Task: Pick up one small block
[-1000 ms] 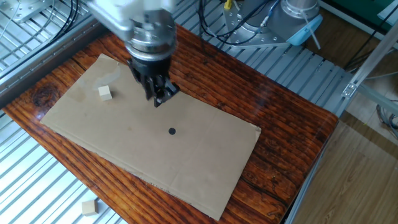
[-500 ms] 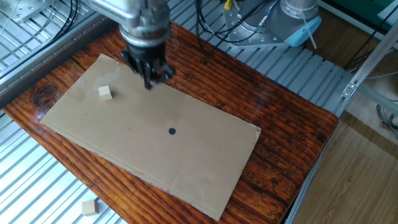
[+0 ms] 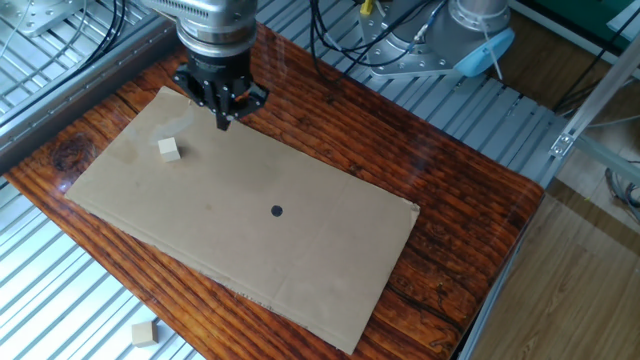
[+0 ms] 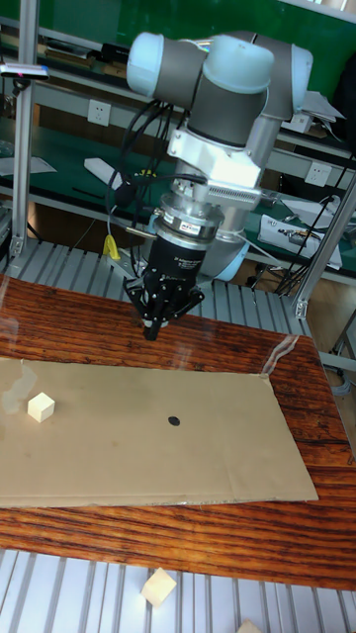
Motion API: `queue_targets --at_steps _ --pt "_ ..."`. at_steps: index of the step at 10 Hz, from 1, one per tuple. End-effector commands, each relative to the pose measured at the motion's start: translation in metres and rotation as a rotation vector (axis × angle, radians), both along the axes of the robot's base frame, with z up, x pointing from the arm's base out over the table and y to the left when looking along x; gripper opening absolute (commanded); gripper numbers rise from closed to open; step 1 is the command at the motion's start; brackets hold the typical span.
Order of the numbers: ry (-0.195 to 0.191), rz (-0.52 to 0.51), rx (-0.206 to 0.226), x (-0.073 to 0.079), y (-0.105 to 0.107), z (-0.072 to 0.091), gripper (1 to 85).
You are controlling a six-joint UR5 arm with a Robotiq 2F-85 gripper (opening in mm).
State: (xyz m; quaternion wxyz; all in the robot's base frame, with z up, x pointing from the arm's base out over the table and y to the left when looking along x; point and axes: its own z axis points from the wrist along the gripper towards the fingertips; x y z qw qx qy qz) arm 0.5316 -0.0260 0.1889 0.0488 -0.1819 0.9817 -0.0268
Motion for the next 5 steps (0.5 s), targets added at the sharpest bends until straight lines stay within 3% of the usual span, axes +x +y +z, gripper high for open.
queue_targets --at_steps 1,2,3,4,5 --pt "-0.036 -0.265 0.16 0.01 0.028 0.003 2.3" --pt "-0.068 -0.389 0.157 0.018 0.021 0.004 1.3" --pt "-0.077 -0.421 0.13 0.019 0.013 0.004 1.3" --pt "-0.092 -0.468 0.161 0.024 0.018 0.005 1.3" --pt "-0.103 -0.399 0.14 0.026 0.015 0.005 1.3"
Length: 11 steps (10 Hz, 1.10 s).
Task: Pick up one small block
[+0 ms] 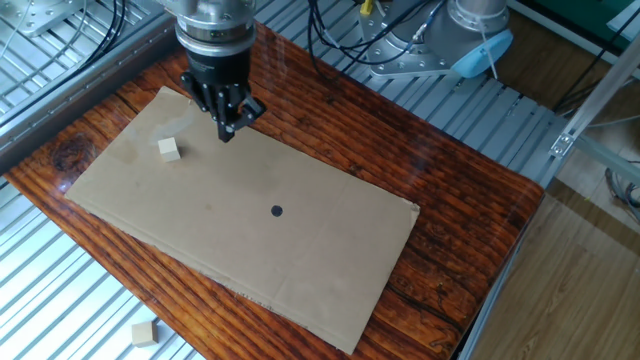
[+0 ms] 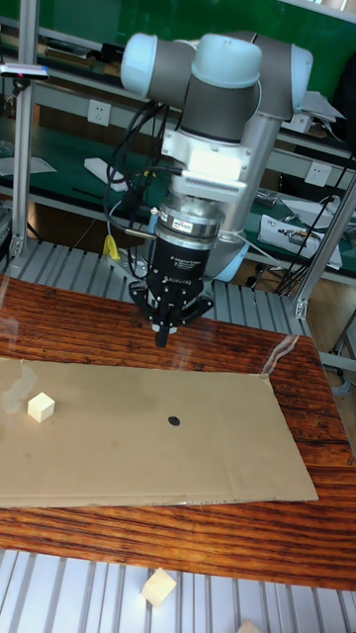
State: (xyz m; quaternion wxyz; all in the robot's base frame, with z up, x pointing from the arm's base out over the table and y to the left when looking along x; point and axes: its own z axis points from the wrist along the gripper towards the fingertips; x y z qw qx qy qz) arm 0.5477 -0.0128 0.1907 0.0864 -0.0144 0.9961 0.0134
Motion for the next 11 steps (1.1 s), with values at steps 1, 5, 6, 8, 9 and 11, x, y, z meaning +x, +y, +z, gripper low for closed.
queue_targets --at_steps 1,5,6,8,9,11 --pt "-0.027 0.025 -0.007 0.006 -0.002 0.002 11.7" --pt "0.006 0.302 -0.144 0.007 -0.087 -0.011 58.3" --pt "0.032 0.376 -0.176 0.005 -0.11 -0.018 59.7" --pt "0.032 0.483 -0.12 0.011 -0.122 -0.03 71.3" --pt "0.057 0.537 -0.124 0.008 -0.134 -0.032 76.3" --pt "0.103 0.671 -0.248 0.008 -0.164 -0.035 76.3"
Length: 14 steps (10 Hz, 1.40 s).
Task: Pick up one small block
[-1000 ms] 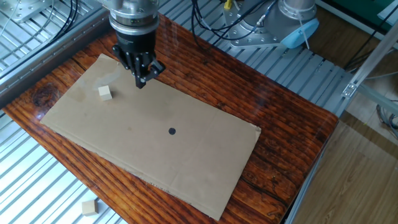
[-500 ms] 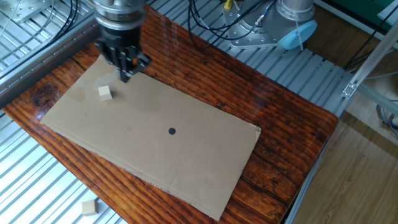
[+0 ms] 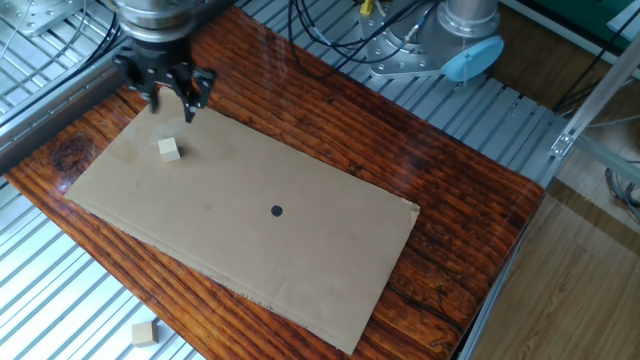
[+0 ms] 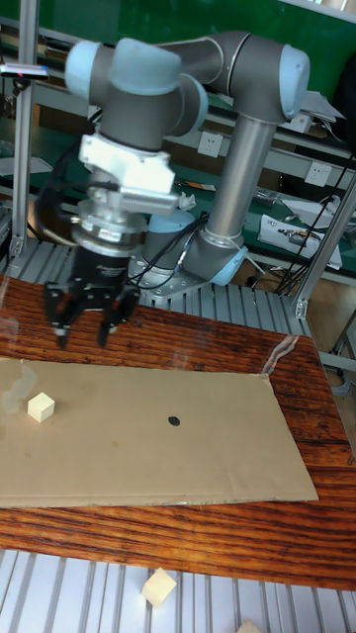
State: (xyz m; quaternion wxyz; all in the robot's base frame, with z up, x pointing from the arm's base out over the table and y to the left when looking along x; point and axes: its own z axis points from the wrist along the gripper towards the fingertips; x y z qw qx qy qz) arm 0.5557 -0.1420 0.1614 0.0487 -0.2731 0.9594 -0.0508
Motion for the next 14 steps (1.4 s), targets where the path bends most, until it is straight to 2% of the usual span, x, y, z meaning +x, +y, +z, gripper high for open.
queue_targets --at_steps 1,2,4,5,6,7,9,11,12,13,14 --pt "0.038 0.205 -0.081 0.003 -0.035 -0.011 76.3" --pt "0.028 0.262 -0.094 0.007 -0.04 -0.018 76.3" --pt "0.023 0.328 -0.031 0.002 -0.035 -0.043 77.3" --pt "0.015 0.364 -0.026 0.0 -0.039 -0.057 78.7" --pt "0.003 0.369 0.004 0.0 -0.033 -0.065 79.0" --pt "0.008 0.365 0.025 -0.003 -0.029 -0.07 79.7" --pt "0.003 0.332 0.04 -0.001 -0.025 -0.073 79.7" --pt "-0.011 0.299 0.074 0.003 -0.015 -0.084 79.7" --pt "-0.02 0.291 0.079 0.005 -0.013 -0.082 79.7" --pt "0.013 0.268 0.085 -0.004 -0.014 -0.083 79.7" --pt "0.034 0.246 0.041 -0.008 -0.026 -0.083 79.7"
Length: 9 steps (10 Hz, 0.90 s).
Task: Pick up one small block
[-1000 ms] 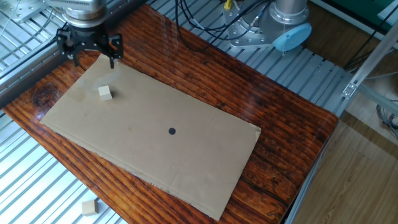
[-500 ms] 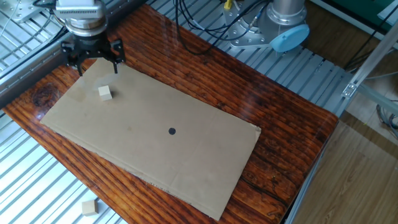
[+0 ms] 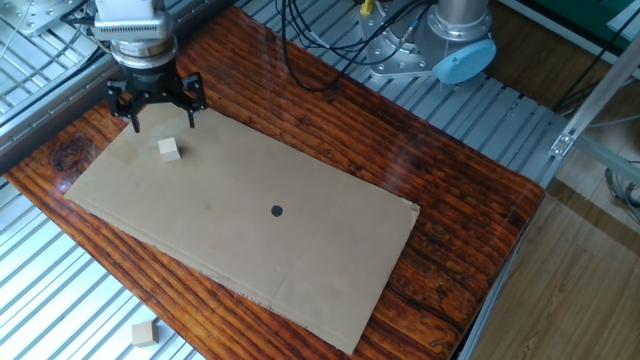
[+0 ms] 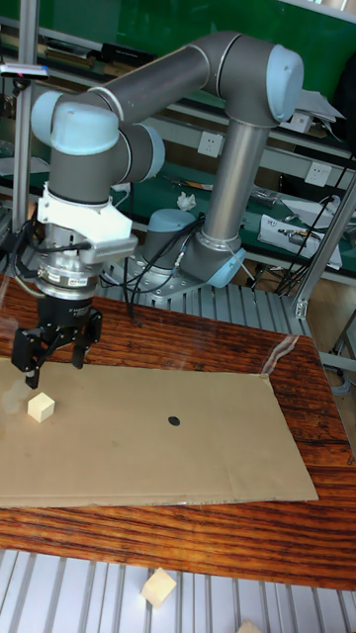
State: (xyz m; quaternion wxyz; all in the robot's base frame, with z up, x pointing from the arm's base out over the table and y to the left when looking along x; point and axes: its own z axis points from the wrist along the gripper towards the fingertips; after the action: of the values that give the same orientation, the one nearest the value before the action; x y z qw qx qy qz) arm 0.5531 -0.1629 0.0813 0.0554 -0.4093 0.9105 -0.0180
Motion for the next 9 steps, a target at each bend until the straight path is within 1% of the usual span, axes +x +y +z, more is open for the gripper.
queue_targets --at_steps 1,2,3,4,5,6,7,8,9 --pt "0.034 -0.105 -0.025 -0.009 -0.01 -0.004 78.7" --pt "-0.006 -0.119 -0.066 0.001 -0.022 -0.002 74.7" --pt "-0.033 -0.084 -0.083 0.008 -0.025 -0.001 75.7" --pt "-0.052 -0.03 -0.085 0.022 -0.028 -0.017 81.0" --pt "-0.039 -0.002 -0.028 0.026 -0.017 -0.035 85.0" --pt "-0.031 0.018 -0.013 0.026 -0.016 -0.046 85.0" --pt "-0.013 0.034 -0.015 0.02 -0.019 -0.049 85.0" --pt "0.008 0.05 -0.024 0.013 -0.022 -0.048 85.0" --pt "0.011 0.051 -0.029 0.011 -0.023 -0.047 85.0"
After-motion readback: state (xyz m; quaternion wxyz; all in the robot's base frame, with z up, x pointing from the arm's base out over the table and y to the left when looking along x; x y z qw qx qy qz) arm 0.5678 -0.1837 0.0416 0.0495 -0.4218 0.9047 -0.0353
